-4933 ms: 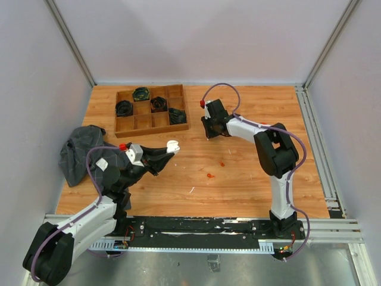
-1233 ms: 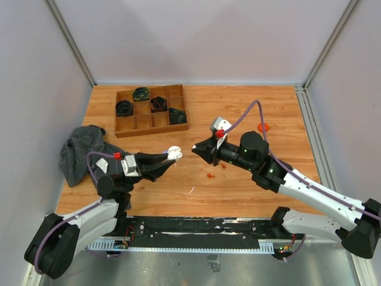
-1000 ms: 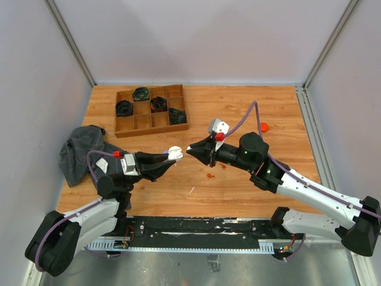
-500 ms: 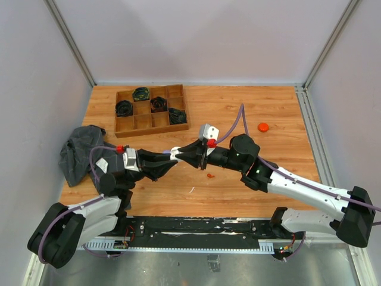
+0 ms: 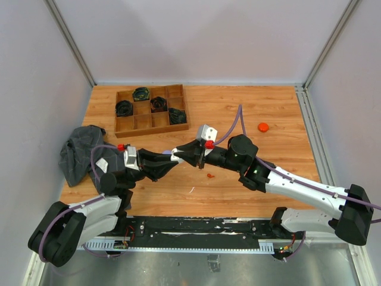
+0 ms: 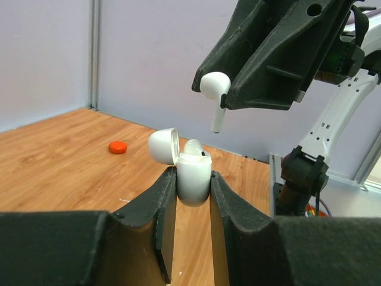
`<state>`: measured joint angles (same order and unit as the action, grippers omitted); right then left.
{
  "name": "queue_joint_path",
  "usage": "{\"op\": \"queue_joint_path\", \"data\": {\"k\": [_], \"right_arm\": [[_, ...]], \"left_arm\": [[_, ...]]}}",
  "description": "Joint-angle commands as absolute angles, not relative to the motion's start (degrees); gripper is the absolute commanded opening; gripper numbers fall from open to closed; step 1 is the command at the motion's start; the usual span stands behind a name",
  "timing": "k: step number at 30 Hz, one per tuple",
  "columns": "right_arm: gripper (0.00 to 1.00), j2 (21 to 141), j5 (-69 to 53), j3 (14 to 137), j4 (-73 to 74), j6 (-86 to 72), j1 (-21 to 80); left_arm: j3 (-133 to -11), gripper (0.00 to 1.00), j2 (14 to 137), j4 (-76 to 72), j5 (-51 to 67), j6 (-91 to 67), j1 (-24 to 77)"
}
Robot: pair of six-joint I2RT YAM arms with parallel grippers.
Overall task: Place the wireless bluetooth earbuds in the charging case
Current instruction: Place the earbud in the charging case.
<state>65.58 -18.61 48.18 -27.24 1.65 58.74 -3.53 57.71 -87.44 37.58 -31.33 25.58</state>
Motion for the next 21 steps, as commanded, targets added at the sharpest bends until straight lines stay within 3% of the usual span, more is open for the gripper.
{"op": "queue_joint_path", "data": {"k": [1,21], "right_arm": [[0.11,65.83,-16.88,48.16,-29.85,2.91,59.50],[0.11,65.83,-18.16,46.68,-29.97,1.60,59.67]], "left_arm": [[-4.22,0.00,57.29,-101.34,38.76,-31.77,25.29],[-3.95,0.00,53.26,-101.34,39.76,-28.83,25.27]]}}
